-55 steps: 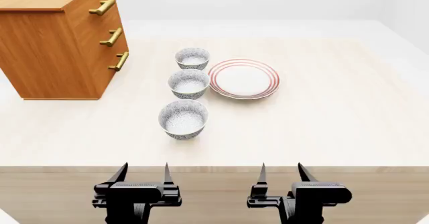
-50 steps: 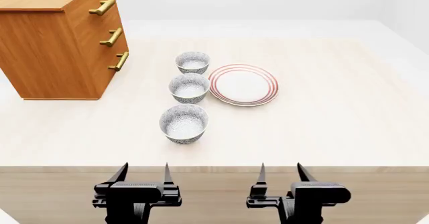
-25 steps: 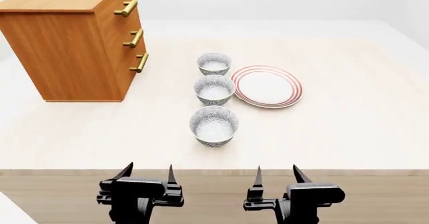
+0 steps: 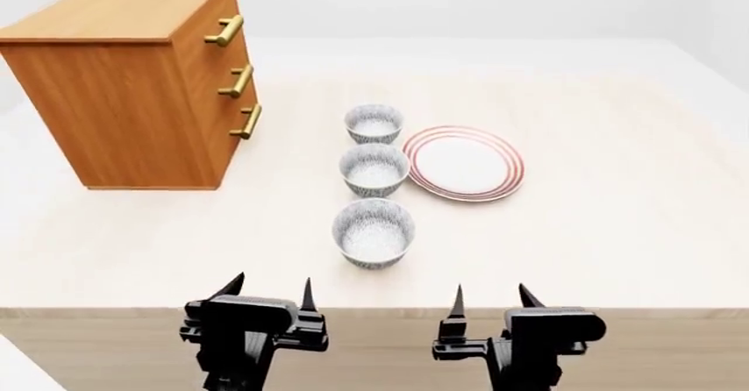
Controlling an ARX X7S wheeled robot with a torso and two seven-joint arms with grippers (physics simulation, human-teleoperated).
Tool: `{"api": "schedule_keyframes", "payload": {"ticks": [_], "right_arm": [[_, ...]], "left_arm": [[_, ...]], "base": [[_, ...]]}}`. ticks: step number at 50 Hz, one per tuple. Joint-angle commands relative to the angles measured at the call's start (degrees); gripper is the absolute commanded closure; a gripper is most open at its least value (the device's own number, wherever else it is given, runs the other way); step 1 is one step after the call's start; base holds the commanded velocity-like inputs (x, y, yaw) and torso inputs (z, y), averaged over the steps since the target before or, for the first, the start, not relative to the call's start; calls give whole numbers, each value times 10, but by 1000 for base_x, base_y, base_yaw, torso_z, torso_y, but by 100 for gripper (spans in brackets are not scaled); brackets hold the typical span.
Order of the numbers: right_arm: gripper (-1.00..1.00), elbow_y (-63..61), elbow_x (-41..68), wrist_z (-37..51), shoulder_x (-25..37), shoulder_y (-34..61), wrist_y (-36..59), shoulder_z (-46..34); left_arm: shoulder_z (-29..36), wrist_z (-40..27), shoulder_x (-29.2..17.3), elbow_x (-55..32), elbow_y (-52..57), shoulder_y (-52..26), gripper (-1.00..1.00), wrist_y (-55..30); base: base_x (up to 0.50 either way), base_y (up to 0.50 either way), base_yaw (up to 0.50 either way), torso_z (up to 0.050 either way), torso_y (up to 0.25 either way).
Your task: Stack the bowl in the middle on the bowl at the back.
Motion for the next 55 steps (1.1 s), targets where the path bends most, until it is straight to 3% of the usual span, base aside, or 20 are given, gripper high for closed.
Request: {"api": "schedule_keyframes", "payload": {"ticks": [1,18,27,55], "right_arm": [[-100,-44,1,16,16,26,107,-8],[-100,-142,14,9,42,55,168,-13],[-100,-188,22,5,56,50,169,-9],[-100,-203,28,15,68,47,172,-9]], "left_arm": [[1,-12,-2,-17,21,-48,-100,-39],[9,-40,-7,-42,89,-140,-100,-147],[15,-49,-14,-56,133,-165,-100,-208],[27,-62,-23,-73,144,-173,-100,-216]], "base": [[0,0,0,50,0],[0,0,0,50,0],[52,0,0,1,0],[482,14,0,0,0]]}}
